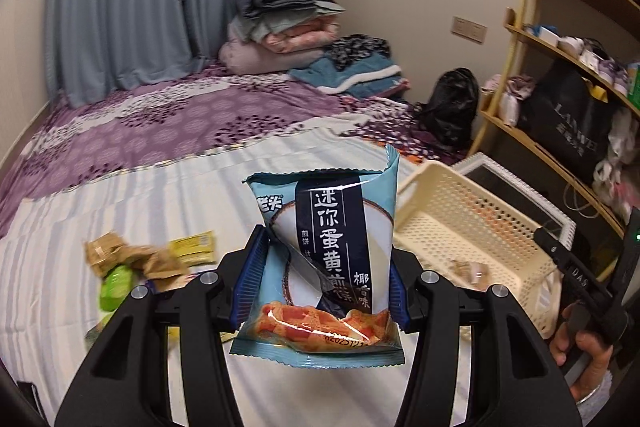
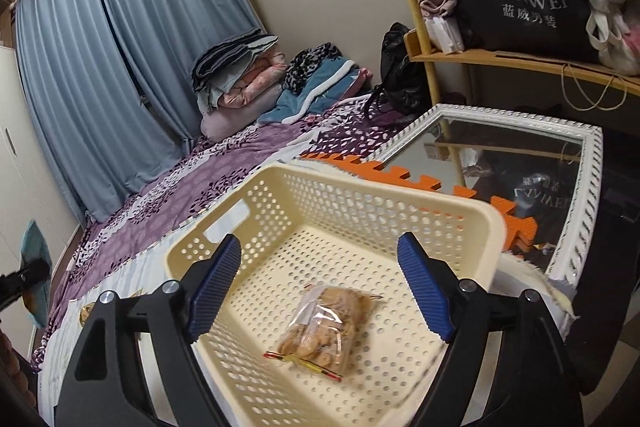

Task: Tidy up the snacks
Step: 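Carry the blue bag with the left tool while the right tool drops cookies into the basket, then lower the light blue bag into the basket and open the left tool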

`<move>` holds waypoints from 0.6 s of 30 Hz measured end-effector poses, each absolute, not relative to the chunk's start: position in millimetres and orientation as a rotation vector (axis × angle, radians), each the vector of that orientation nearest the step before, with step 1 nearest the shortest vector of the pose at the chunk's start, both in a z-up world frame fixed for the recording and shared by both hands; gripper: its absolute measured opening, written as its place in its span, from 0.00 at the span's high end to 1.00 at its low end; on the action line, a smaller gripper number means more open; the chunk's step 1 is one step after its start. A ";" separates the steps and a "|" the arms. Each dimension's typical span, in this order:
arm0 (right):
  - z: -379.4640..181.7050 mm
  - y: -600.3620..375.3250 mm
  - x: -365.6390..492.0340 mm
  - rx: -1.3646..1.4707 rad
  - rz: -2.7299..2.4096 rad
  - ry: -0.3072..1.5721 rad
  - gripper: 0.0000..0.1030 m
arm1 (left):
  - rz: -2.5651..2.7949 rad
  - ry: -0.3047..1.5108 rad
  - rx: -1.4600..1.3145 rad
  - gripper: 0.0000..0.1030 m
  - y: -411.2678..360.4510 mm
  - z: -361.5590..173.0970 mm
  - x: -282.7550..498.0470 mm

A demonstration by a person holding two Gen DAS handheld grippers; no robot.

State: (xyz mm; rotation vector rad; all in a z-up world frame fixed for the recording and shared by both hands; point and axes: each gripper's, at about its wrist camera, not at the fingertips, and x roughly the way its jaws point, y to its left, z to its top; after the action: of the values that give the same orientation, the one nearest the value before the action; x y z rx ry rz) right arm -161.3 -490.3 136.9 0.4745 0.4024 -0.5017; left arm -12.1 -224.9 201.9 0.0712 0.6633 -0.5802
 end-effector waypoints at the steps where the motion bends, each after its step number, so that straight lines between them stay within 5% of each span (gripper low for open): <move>1: 138.0 -492.3 -164.8 0.470 -0.508 0.396 0.19 | -0.605 0.665 0.078 0.48 -237.1 202.2 -12.6; 18: 142.6 -520.2 -198.5 0.483 -0.592 0.365 0.16 | -0.929 0.759 0.166 0.46 -406.4 165.9 -27.0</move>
State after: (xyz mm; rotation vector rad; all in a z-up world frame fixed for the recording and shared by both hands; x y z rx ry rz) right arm -198.5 -520.2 142.6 0.4829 0.3650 -0.5925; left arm -27.0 -406.4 165.9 0.1658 0.7594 -0.9291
